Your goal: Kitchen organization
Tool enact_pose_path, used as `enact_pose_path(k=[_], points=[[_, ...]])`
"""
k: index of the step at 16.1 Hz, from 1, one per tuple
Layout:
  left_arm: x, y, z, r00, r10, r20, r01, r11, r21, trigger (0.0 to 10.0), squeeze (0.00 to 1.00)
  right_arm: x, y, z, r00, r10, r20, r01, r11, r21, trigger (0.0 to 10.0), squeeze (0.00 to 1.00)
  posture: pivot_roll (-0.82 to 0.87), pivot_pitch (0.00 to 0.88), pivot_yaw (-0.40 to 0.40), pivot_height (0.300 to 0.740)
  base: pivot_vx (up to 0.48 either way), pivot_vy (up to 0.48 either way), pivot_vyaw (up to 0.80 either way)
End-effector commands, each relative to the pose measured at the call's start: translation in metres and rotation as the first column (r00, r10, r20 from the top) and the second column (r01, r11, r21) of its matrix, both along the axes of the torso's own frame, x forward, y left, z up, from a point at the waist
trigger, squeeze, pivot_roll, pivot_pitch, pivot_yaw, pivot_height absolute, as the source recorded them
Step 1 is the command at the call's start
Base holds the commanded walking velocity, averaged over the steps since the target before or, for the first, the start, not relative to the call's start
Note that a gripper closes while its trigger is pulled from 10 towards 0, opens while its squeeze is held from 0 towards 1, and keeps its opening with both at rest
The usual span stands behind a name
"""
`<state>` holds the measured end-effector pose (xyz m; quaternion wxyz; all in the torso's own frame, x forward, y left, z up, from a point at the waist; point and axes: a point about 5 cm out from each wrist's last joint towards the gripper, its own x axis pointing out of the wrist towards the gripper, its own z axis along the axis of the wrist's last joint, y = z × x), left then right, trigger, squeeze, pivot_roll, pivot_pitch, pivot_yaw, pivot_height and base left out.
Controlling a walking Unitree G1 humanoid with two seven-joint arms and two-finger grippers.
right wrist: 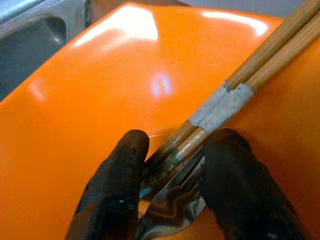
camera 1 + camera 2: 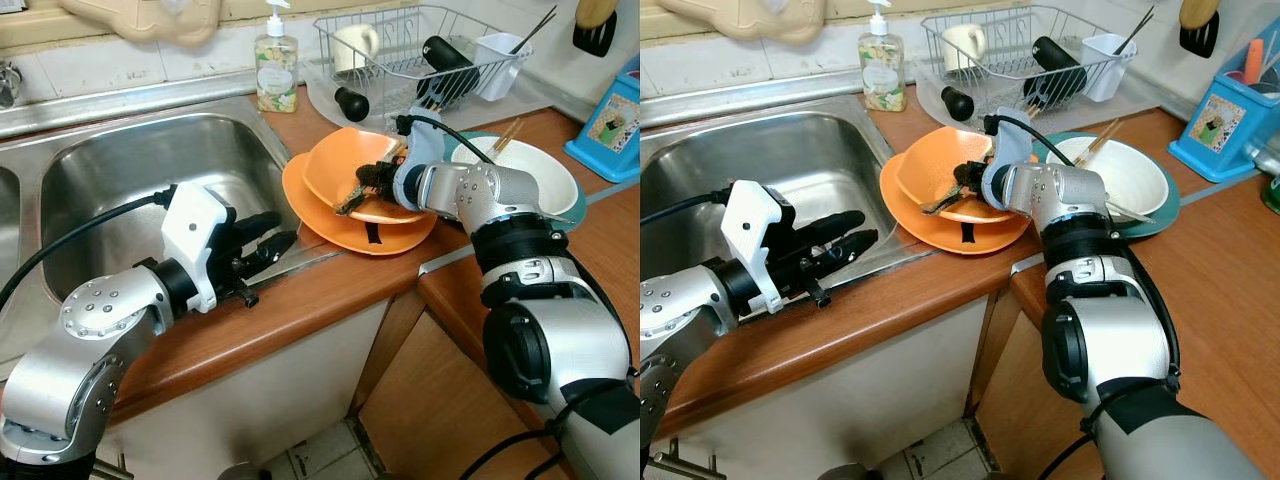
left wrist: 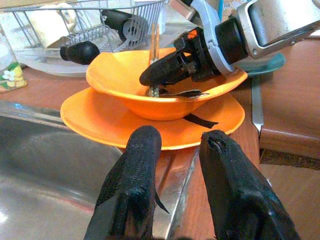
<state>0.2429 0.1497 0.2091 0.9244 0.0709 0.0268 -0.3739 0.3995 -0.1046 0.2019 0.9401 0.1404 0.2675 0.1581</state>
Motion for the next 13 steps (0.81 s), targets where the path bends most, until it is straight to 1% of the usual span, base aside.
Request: enact_pose_path(k=[1, 4, 11, 13], points=[[-0.0031, -0.0039, 0.0019, 1.0, -0.015, 0.006, 0.015, 1.0, 0.002, 10.0, 0.0, 0.0025, 0.0002, 0.0056, 1.0, -0.015, 0.016, 0.015, 1.0, 0.011, 0.0, 0.0, -0.08, 0.0, -0.036, 0.74, 0.0, 0.0, 0.0], [-0.0031, -0.004, 0.0015, 1.0, -0.011, 0.003, 0.011, 1.0, -0.001, 10.0, 0.0, 0.0053, -0.0005, 0.006, 0.999, -0.033, 0.043, 0.031, 0.998, 0.05, 0.0, 0.0, -0.08, 0.0, -0.036, 0.74, 0.0, 0.0, 0.0], [-0.0017, -0.0048, 0.0014, 1.0, -0.002, 0.002, 0.002, 1.0, -0.004, 10.0, 0.0, 0.0069, -0.0004, 0.0049, 0.997, -0.033, 0.066, 0.029, 0.997, 0.068, 0.0, 0.0, -0.08, 0.0, -0.035, 0.74, 0.0, 0.0, 0.0], [0.0002, -0.0034, 0.0023, 1.0, 0.013, 0.01, -0.013, 1.0, -0.003, 10.0, 0.0, 0.0083, -0.0006, 0.0086, 0.995, -0.04, 0.097, 0.03, 0.995, 0.097, 0.0, 0.0, -0.08, 0.0, -0.033, 0.74, 0.0, 0.0, 0.0]])
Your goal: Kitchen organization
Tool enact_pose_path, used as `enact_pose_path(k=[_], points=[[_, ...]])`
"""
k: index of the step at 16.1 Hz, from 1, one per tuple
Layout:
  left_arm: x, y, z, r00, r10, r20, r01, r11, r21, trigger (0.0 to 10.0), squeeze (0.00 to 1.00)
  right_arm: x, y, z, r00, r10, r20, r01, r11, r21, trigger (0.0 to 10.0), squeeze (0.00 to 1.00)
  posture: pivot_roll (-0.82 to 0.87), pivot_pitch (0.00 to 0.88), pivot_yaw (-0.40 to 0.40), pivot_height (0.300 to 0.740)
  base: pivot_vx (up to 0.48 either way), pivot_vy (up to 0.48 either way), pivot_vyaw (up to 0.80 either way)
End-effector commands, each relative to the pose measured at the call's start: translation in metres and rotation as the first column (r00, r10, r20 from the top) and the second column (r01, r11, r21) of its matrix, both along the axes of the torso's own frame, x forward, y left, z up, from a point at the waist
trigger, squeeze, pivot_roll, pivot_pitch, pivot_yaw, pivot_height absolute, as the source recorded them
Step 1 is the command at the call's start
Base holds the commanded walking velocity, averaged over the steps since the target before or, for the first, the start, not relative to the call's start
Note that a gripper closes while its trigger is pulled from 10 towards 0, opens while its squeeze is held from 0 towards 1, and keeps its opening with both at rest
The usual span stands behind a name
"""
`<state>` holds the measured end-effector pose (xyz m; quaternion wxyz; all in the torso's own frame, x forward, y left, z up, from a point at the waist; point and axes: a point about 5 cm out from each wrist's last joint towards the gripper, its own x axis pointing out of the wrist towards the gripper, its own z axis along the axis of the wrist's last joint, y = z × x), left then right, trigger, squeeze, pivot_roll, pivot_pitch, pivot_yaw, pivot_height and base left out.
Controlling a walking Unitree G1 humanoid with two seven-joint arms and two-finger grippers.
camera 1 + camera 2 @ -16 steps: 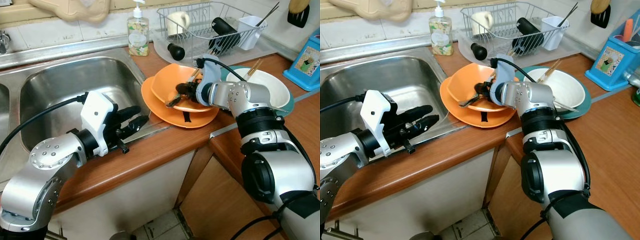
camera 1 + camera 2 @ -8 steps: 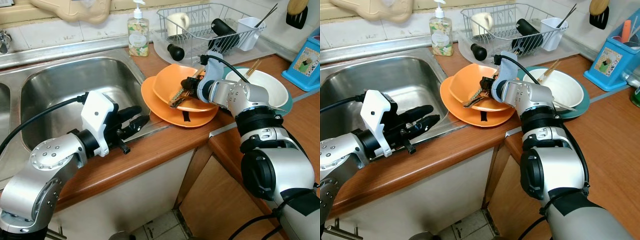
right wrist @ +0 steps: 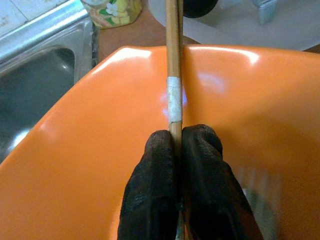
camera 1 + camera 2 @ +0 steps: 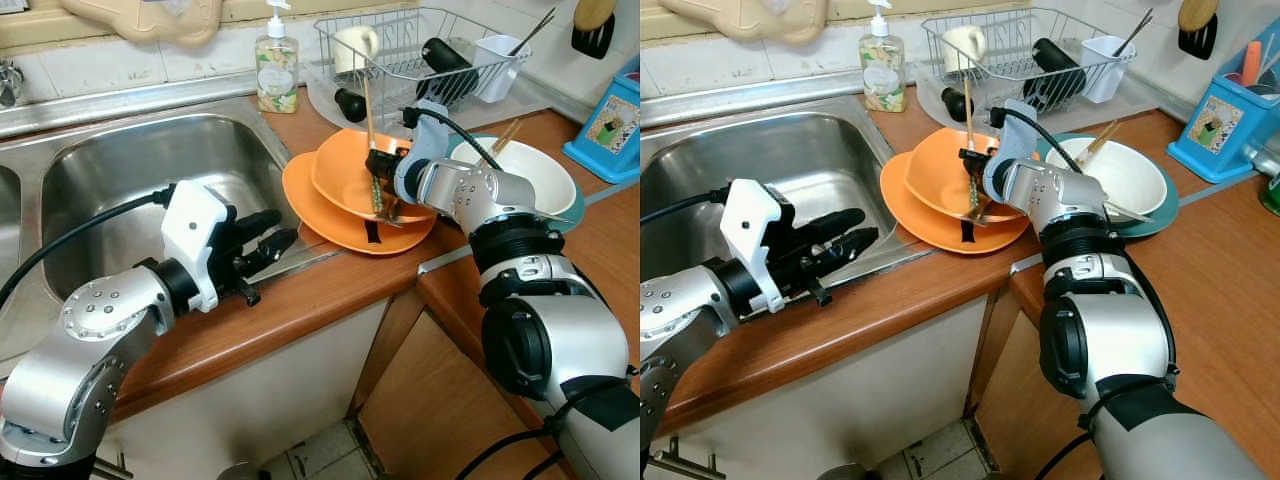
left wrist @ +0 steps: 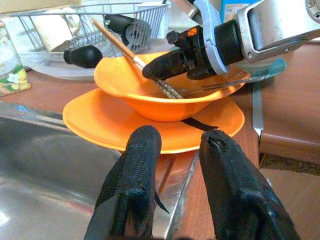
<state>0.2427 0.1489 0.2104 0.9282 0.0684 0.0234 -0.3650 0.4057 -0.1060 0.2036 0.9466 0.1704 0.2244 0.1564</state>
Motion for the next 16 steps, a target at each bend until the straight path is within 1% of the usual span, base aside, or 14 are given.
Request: enact_pose_path(k=[1, 4, 6, 7, 9, 10, 11, 12, 13, 14, 15, 16], points=[[0.001, -0.001, 0.001, 1.0, 0.0, 0.006, 0.0, 1.0, 0.008, 10.0, 0.0, 0.003, 0.0, 0.01, 0.999, -0.009, 0.046, 0.006, 0.999, 0.051, 0.0, 0.0, -0.08, 0.0, -0.032, 0.74, 0.0, 0.0, 0.0], [0.005, 0.0, 0.003, 1.0, 0.011, 0.017, -0.011, 1.0, 0.007, 10.0, 0.0, 0.004, 0.0, 0.021, 0.995, 0.004, 0.103, -0.016, 0.994, 0.113, 0.0, 0.0, -0.08, 0.0, -0.024, 0.74, 0.0, 0.0, 0.0], [0.007, 0.001, 0.004, 1.0, 0.017, 0.025, -0.017, 1.0, 0.003, 10.0, 0.0, 0.002, 0.001, 0.033, 0.983, 0.049, 0.177, -0.074, 0.987, 0.139, 0.0, 0.0, -0.09, 0.0, -0.018, 0.74, 0.0, 0.0, 0.0], [0.008, 0.0, 0.004, 0.999, 0.019, 0.029, -0.019, 1.0, -0.001, 10.0, 0.0, 0.001, 0.001, 0.037, 0.975, 0.06, 0.212, -0.094, 0.984, 0.152, 0.0, 0.0, -0.09, 0.0, -0.015, 0.74, 0.0, 0.0, 0.0], [0.012, -0.002, 0.006, 0.999, 0.034, 0.04, -0.034, 0.999, -0.014, 10.0, 0.0, -0.004, -0.002, 0.048, 0.946, 0.08, 0.314, -0.136, 0.978, 0.161, 0.0, 0.0, -0.09, 0.0, -0.014, 0.74, 0.0, 0.0, 0.0], [0.014, -0.002, 0.006, 0.998, 0.041, 0.044, -0.04, 0.999, -0.017, 10.0, 0.0, -0.006, -0.003, 0.05, 0.936, 0.083, 0.343, -0.148, 0.975, 0.168, 0.0, 0.0, -0.09, 0.0, -0.01, 0.74, 0.0, 0.0, 0.0], [0.017, -0.005, 0.008, 0.996, 0.051, 0.07, -0.049, 0.999, -0.023, 10.0, 0.0, -0.014, -0.004, 0.057, 0.901, 0.118, 0.417, -0.196, 0.969, 0.149, 0.0, 0.0, -0.09, 0.0, -0.008, 0.74, 0.0, 0.0, 0.0], [0.022, -0.008, 0.01, 0.994, 0.061, 0.096, -0.057, 0.997, -0.049, 10.0, 0.0, -0.028, -0.006, 0.063, 0.859, 0.159, 0.486, -0.25, 0.96, 0.127, 0.0, 0.0, -0.09, 0.0, 0.002, 0.74, 0.0, 0.0, 0.0], [0.024, -0.011, 0.012, 0.993, 0.06, 0.102, -0.051, 0.995, -0.088, 10.0, 0.0, -0.042, -0.008, 0.067, 0.824, 0.194, 0.532, -0.288, 0.953, 0.098, 0.0, 0.0, -0.1, 0.0, 0.006, 0.74, 0.0, 0.0, 0.0], [0.024, -0.012, 0.012, 0.994, 0.052, 0.099, -0.041, 0.992, -0.117, 10.0, 0.0, -0.053, -0.009, 0.069, 0.799, 0.221, 0.56, -0.316, 0.946, 0.077, 0.0, 0.0, -0.1, 0.0, 0.016, 0.74, 0.0, 0.0, 0.0], [0.024, -0.012, 0.013, 0.994, 0.049, 0.098, -0.036, 0.991, -0.128, 10.0, 0.0, -0.06, -0.009, 0.069, 0.786, 0.234, 0.572, -0.33, 0.942, 0.068, 0.0, 0.0, -0.11, 0.0, 0.018, 0.74, 0.0, 0.0, 0.0], [0.022, -0.014, 0.013, 0.998, 0.005, 0.069, 0.008, 0.98, -0.197, 10.0, 0.0, -0.086, -0.009, 0.066, 0.748, 0.29, 0.597, -0.38, 0.925, 0.026, 0.0, 0.0, -0.11, 0.0, 0.026, 0.74, 0.0, 0.0, 0.0]])
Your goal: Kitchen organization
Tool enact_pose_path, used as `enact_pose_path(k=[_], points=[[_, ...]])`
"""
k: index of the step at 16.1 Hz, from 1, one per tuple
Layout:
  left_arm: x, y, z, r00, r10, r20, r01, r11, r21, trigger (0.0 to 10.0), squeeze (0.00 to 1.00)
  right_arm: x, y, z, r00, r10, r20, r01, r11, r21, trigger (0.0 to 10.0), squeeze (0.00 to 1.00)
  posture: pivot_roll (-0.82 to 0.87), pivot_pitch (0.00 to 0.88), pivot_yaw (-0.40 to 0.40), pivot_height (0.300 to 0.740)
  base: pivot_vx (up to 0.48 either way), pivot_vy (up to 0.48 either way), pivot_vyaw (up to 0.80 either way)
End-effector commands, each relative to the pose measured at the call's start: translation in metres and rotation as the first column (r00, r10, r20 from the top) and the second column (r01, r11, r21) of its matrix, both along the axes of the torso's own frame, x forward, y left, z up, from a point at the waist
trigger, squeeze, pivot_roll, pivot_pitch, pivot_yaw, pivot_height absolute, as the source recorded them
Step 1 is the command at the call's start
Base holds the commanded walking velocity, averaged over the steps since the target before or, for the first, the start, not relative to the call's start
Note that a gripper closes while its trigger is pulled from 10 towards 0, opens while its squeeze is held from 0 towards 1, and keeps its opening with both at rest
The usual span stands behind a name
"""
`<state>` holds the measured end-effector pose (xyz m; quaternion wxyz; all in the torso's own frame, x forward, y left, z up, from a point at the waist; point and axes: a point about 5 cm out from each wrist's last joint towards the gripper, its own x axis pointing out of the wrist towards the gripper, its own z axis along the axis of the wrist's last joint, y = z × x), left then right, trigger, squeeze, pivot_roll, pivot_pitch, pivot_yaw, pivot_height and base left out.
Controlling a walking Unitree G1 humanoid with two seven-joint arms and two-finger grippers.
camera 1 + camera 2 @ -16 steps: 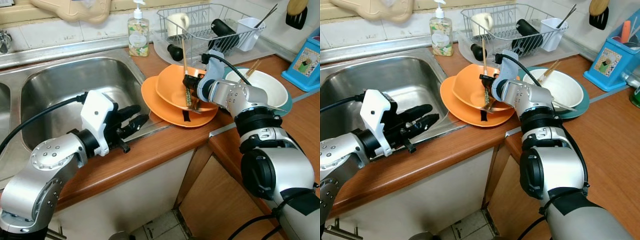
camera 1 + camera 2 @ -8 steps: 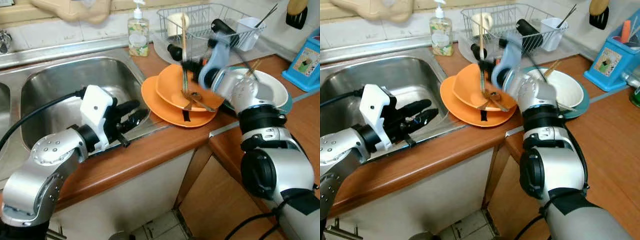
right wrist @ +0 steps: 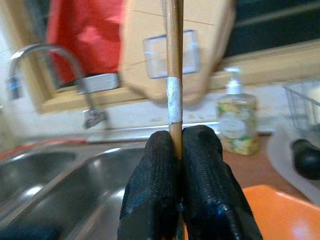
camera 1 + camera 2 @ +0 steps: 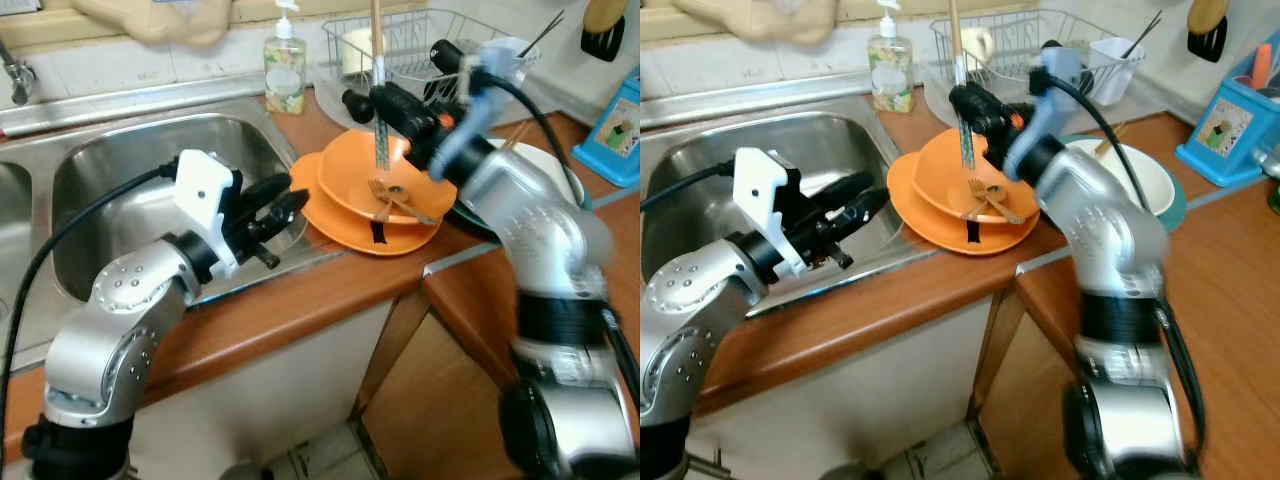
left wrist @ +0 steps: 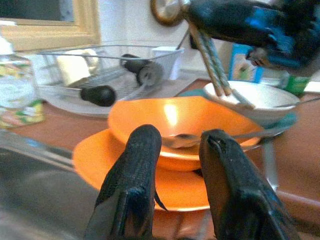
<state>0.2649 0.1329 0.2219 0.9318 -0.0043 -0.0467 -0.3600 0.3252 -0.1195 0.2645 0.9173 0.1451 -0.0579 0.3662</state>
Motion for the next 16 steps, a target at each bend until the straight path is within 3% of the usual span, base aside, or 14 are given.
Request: enact_pose_path(k=[1, 2, 3, 4, 5, 6, 7, 8, 9, 10, 13, 14, 15, 16], points=[[-0.002, 0.001, 0.001, 0.999, -0.034, -0.015, 0.033, 0.999, -0.038, 10.0, 0.0, -0.019, 0.004, 0.001, 0.998, 0.057, 0.029, -0.056, 0.998, -0.033, 0.0, 0.0, -0.12, 0.0, 0.03, 0.74, 0.0, 0.0, 0.0], [-0.002, 0.001, 0.001, 0.999, -0.049, -0.017, 0.048, 0.997, -0.056, 10.0, 0.49, -0.026, 0.005, -0.002, 0.997, 0.07, 0.029, -0.069, 0.997, -0.047, 0.0, 0.0, -0.12, 0.0, 0.034, 0.74, 0.0, 0.0, 0.0], [-0.004, 0.0, 0.0, 0.996, -0.08, -0.028, 0.077, 0.992, -0.098, 10.0, 1.0, -0.042, 0.006, -0.007, 0.994, 0.105, 0.027, -0.102, 0.992, -0.079, 0.0, 0.0, -0.12, 0.0, 0.032, 0.74, 0.0, 0.0, 0.0], [-0.006, -0.002, -0.002, 0.992, -0.117, -0.04, 0.111, 0.985, -0.134, 10.0, 1.0, -0.059, 0.008, -0.016, 0.989, 0.146, 0.011, -0.144, 0.983, -0.113, 0.0, 0.0, -0.1, 0.0, 0.021, 0.74, 0.0, 0.0, 0.0], [-0.006, -0.002, -0.002, 0.992, -0.117, -0.04, 0.111, 0.985, -0.134, 10.0, 1.0, -0.059, 0.008, -0.016, 0.989, 0.146, 0.011, -0.144, 0.983, -0.113, 0.0, 0.0, -0.1, 0.0, 0.021, 0.74, 0.0, 0.0, 0.0], [-0.01, -0.002, -0.005, 0.986, -0.158, -0.055, 0.147, 0.976, -0.159, 10.0, 1.0, -0.071, 0.01, -0.026, 0.984, 0.179, -0.011, -0.179, 0.974, -0.139, 0.0, 0.0, -0.1, 0.0, 0.019, 0.74, 0.0, 0.0, 0.0], [-0.018, -0.002, -0.008, 0.963, -0.254, -0.091, 0.231, 0.95, -0.212, 10.0, 0.16, -0.086, 0.014, -0.043, 0.974, 0.223, -0.029, -0.224, 0.958, -0.177, 0.0, 0.0, -0.09, 0.0, 0.019, 0.74, 0.0, 0.0, 0.0], [-0.019, -0.001, -0.009, 0.958, -0.272, -0.094, 0.245, 0.943, -0.225, 10.0, 0.0, -0.088, 0.015, -0.045, 0.973, 0.229, -0.029, -0.231, 0.956, -0.182, 0.0, 0.0, -0.09, 0.0, 0.02, 0.74, 0.0, 0.0, 0.0], [-0.017, 0.001, -0.009, 0.958, -0.267, -0.103, 0.231, 0.933, -0.275, 10.0, 0.0, -0.089, 0.015, -0.05, 0.972, 0.232, -0.046, -0.236, 0.954, -0.183, 0.0, 0.0, -0.1, 0.0, 0.02, 0.74, 0.0, 0.0, 0.0], [-0.014, 0.003, -0.006, 0.949, -0.301, -0.096, 0.236, 0.878, -0.417, 10.0, 0.0, -0.088, 0.013, -0.062, 0.977, 0.198, -0.084, -0.209, 0.965, -0.156, 0.0, 0.0, -0.1, 0.0, 0.028, 0.74, 0.0, 0.0, 0.0], [-0.017, -0.004, -0.007, 0.923, -0.379, -0.065, 0.294, 0.805, -0.516, 10.0, 0.0, -0.097, 0.02, -0.073, 0.964, 0.246, -0.105, -0.261, 0.95, -0.171, 0.0, 0.0, -0.1, 0.0, 0.038, 0.74, 0.0, 0.0, 0.0], [-0.016, -0.006, -0.008, 0.921, -0.382, -0.073, 0.293, 0.805, -0.515, 8.8, 0.0, -0.098, 0.022, -0.073, 0.962, 0.252, -0.103, -0.267, 0.947, -0.177, 0.0, 0.0, -0.1, 0.0, 0.035, 0.74, 0.0, 0.0, 0.0], [-0.016, -0.011, -0.012, 0.911, -0.402, -0.087, 0.302, 0.798, -0.522, 4.9, 0.0, -0.097, 0.026, -0.074, 0.959, 0.263, -0.1, -0.278, 0.943, -0.181, 0.0, 0.0, -0.1, 0.0, 0.034, 0.74, 0.0, 0.0, 0.0], [-0.017, -0.014, -0.013, 0.898, -0.431, -0.091, 0.318, 0.778, -0.542, 4.3, 0.0, -0.096, 0.028, -0.075, 0.959, 0.265, -0.098, -0.279, 0.942, -0.185, 0.0, 0.0, -0.1, 0.0, 0.032, 0.74, 0.0, 0.0, 0.0]])
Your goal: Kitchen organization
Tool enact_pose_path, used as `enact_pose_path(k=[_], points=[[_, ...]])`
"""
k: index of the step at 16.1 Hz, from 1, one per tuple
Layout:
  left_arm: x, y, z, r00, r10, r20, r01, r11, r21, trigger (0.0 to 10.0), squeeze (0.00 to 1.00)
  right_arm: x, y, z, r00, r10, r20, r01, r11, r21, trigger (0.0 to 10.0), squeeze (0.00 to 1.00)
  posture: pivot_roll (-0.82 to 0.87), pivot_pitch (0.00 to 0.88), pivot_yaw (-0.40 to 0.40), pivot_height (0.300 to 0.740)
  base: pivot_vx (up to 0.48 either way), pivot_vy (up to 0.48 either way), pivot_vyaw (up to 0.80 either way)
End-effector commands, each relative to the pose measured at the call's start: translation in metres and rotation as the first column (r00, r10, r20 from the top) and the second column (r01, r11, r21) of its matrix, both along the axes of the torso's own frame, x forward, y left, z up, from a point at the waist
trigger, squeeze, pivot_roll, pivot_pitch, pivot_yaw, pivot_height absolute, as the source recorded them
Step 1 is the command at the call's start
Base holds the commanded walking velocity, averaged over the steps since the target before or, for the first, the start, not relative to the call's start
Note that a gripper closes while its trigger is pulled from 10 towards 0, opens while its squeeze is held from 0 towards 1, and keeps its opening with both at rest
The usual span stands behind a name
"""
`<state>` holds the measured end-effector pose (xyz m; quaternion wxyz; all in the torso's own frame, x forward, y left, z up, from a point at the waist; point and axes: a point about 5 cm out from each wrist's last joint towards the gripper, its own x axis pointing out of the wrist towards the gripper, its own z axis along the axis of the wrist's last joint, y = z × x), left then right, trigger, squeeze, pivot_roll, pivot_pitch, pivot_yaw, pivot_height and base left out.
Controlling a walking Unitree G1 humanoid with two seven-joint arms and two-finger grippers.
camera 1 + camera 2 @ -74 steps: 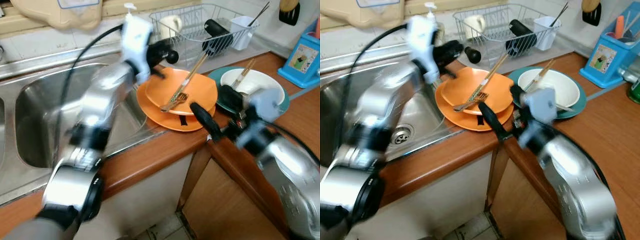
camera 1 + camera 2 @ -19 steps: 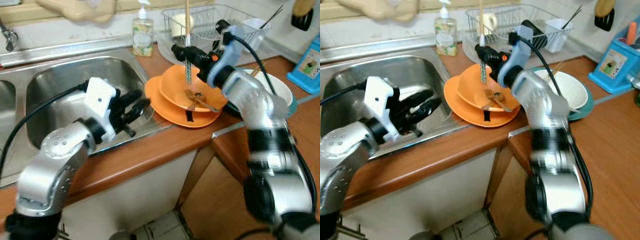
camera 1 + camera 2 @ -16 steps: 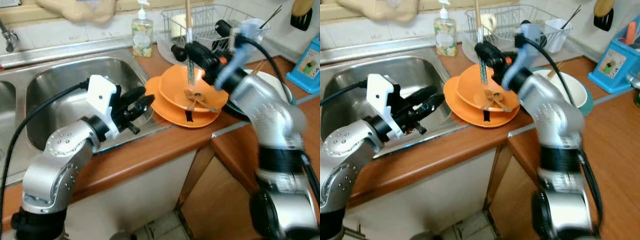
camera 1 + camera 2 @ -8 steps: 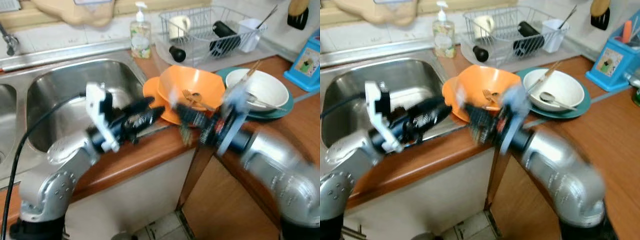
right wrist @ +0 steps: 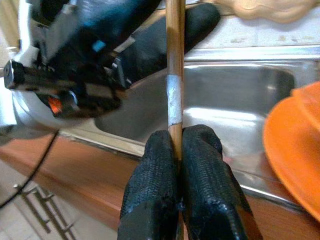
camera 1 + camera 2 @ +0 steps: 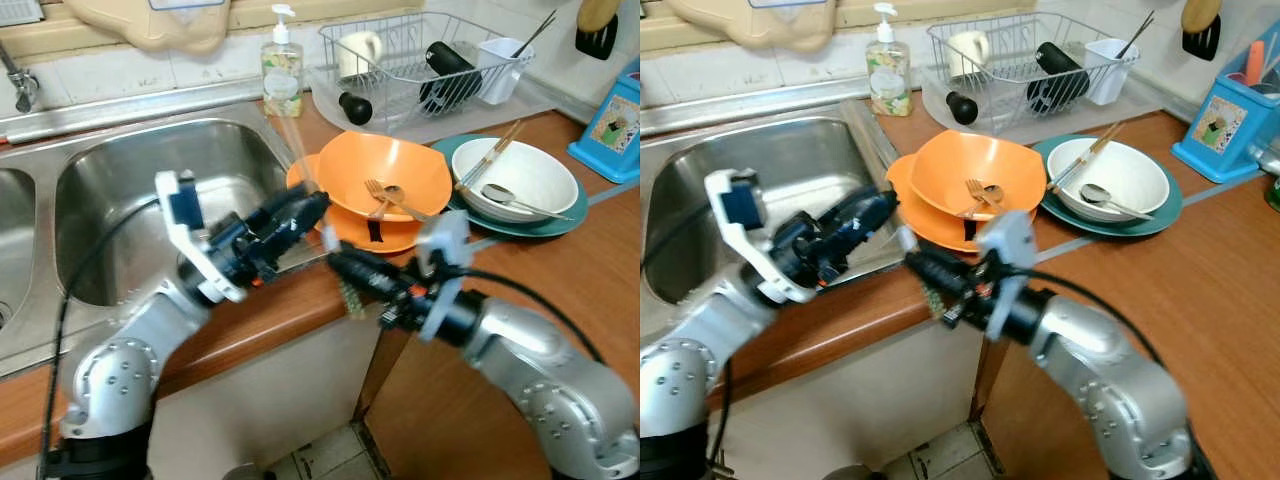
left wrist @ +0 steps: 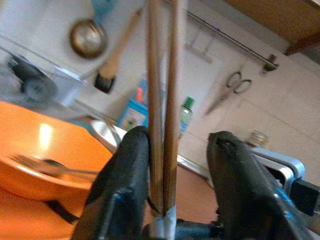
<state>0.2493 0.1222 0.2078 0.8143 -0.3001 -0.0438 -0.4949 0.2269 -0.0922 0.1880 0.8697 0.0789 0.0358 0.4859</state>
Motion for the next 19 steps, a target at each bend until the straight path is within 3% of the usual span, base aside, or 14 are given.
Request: enact_pose_path(k=[1, 2, 4, 11, 12, 13, 15, 16, 17, 18, 19], points=[[-0.002, -0.005, 0.001, 0.999, -0.047, -0.008, 0.046, 0.999, -0.015, 1.6, 0.0, 0.004, 0.002, 0.002, 1.0, 0.004, 0.019, -0.004, 1.0, -0.006, 0.0, 0.0, -0.1, 0.0, 0.029, 0.74, 0.0, 0.0, 0.0], [0.0, -0.007, -0.002, 0.999, -0.037, -0.029, 0.036, 0.999, -0.011, 0.0, 0.0, 0.005, 0.002, 0.003, 1.0, 0.005, 0.027, -0.005, 1.0, -0.002, 0.0, 0.0, -0.1, 0.0, 0.027, 0.74, 0.0, 0.0, 0.0], [0.011, -0.003, -0.012, 0.995, 0.073, -0.07, -0.07, 0.996, 0.046, 0.0, 0.0, 0.008, 0.004, 0.007, 0.998, 0.008, 0.055, -0.008, 1.0, -0.009, 0.0, 0.0, -0.1, 0.0, 0.027, 0.74, 0.0, 0.0, 0.0], [0.01, -0.006, -0.013, 0.994, 0.082, -0.075, -0.079, 0.996, 0.037, 0.0, 0.0, 0.019, 0.001, 0.004, 0.995, -0.058, 0.079, 0.062, 0.997, -0.05, 0.0, 0.0, -0.11, 0.0, 0.029, 0.74, 0.0, 0.0, 0.0], [0.01, -0.006, -0.012, 0.993, 0.087, -0.075, -0.085, 0.996, 0.034, 0.0, 0.0, 0.019, 0.001, 0.004, 0.995, -0.06, 0.081, 0.065, 0.997, -0.051, 1.8, 0.0, -0.11, 0.0, 0.029, 0.74, 0.0, 0.0, 0.0], [0.01, -0.006, -0.011, 0.993, 0.095, -0.072, -0.093, 0.995, 0.028, 0.0, 0.0, 0.02, 0.002, 0.005, 0.994, -0.069, 0.089, 0.074, 0.996, -0.056, 10.0, 0.0, -0.11, 0.0, 0.027, 0.74, 0.0, 0.0, 0.0], [0.009, -0.004, -0.007, 0.99, 0.125, -0.059, -0.124, 0.992, 0.023, 0.0, 0.0, 0.024, 0.002, 0.005, 0.991, -0.1, 0.089, 0.105, 0.993, -0.055, 10.0, 0.0, -0.1, 0.0, 0.024, 0.74, 0.0, 0.0, 0.0], [0.01, -0.002, -0.005, 0.988, 0.143, -0.055, -0.142, 0.99, 0.024, 0.0, 0.0, 0.025, 0.003, 0.006, 0.991, -0.098, 0.086, 0.102, 0.993, -0.051, 10.0, 0.3, -0.1, 0.0, 0.025, 0.74, 0.0, 0.0, 0.0], [0.012, 0.002, -0.003, 0.984, 0.173, -0.052, -0.172, 0.985, 0.026, 0.0, 0.0, 0.025, 0.004, 0.007, 0.992, -0.095, 0.081, 0.098, 0.994, -0.042, 10.0, 1.0, -0.1, 0.0, 0.026, 0.74, 0.0, 0.0, 0.0], [0.014, 0.006, -0.001, 0.978, 0.205, -0.045, -0.204, 0.979, 0.031, 0.0, 0.0, 0.026, 0.004, 0.008, 0.99, -0.103, 0.094, 0.108, 0.993, -0.047, 10.0, 1.0, -0.1, 0.0, 0.03, 0.74, 0.0, 0.0, 0.0], [0.018, 0.011, 0.0, 0.971, 0.234, -0.04, -0.232, 0.972, 0.037, 0.0, 0.0, 0.027, 0.004, 0.009, 0.987, -0.119, 0.112, 0.125, 0.991, -0.055, 10.0, 0.5, -0.1, 0.0, 0.03, 0.74, 0.0, 0.0, 0.0]])
